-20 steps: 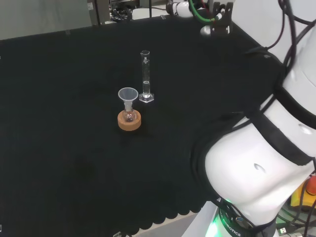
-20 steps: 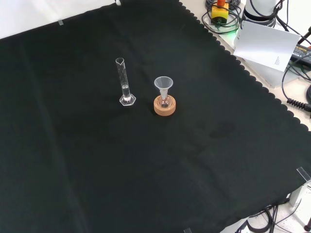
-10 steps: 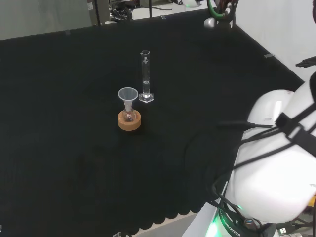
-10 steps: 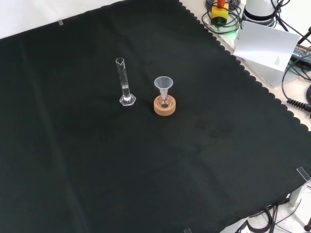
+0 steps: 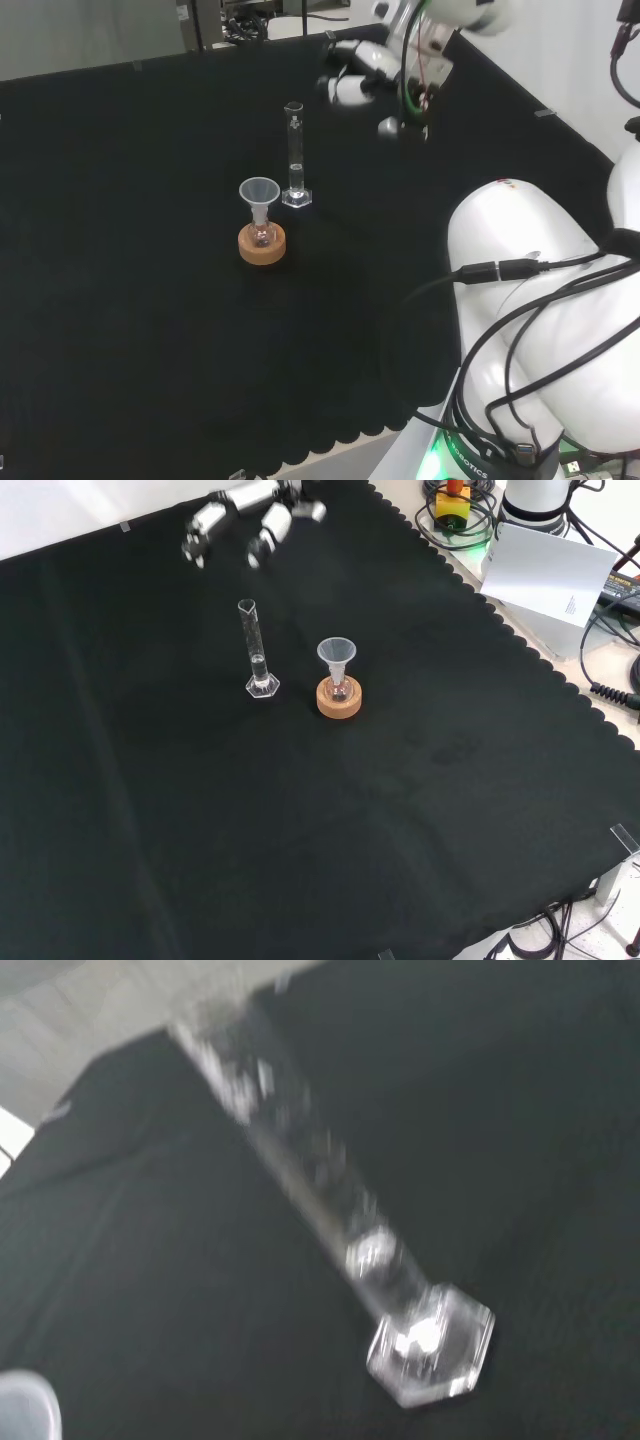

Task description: Pick up the graduated cylinder.

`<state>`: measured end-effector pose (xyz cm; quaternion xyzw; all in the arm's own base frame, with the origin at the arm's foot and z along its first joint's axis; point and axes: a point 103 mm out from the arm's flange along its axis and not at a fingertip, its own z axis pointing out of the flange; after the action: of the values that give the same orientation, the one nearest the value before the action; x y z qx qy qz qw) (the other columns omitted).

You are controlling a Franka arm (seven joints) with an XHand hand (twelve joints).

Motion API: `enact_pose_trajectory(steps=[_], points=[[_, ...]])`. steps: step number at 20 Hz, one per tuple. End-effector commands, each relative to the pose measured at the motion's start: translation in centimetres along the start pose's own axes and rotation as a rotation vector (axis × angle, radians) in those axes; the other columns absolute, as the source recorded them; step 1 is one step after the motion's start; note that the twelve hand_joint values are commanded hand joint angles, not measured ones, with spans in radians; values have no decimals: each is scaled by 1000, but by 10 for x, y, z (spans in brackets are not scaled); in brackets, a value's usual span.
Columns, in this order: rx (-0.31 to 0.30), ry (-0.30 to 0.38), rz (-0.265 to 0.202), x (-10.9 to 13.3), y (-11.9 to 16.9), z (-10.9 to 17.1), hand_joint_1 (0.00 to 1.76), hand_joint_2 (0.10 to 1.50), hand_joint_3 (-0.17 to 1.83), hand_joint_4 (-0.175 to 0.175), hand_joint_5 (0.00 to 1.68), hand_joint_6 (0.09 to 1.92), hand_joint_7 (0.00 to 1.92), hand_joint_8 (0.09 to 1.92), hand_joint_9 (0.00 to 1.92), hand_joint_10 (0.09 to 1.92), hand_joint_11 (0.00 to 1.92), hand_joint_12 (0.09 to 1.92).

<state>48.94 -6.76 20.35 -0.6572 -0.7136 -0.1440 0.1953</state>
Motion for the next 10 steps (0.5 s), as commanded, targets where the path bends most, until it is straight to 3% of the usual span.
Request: enact_pose_trajectory(steps=[1,10], points=[[-30,130,-20,-17,5,41,652,1102,-170,-27,351,87,185,663,472,663,271,1367],[-44,203,-81,-22,8,63,873,1000,-175,-24,372,87,245,658,514,638,309,1350]])
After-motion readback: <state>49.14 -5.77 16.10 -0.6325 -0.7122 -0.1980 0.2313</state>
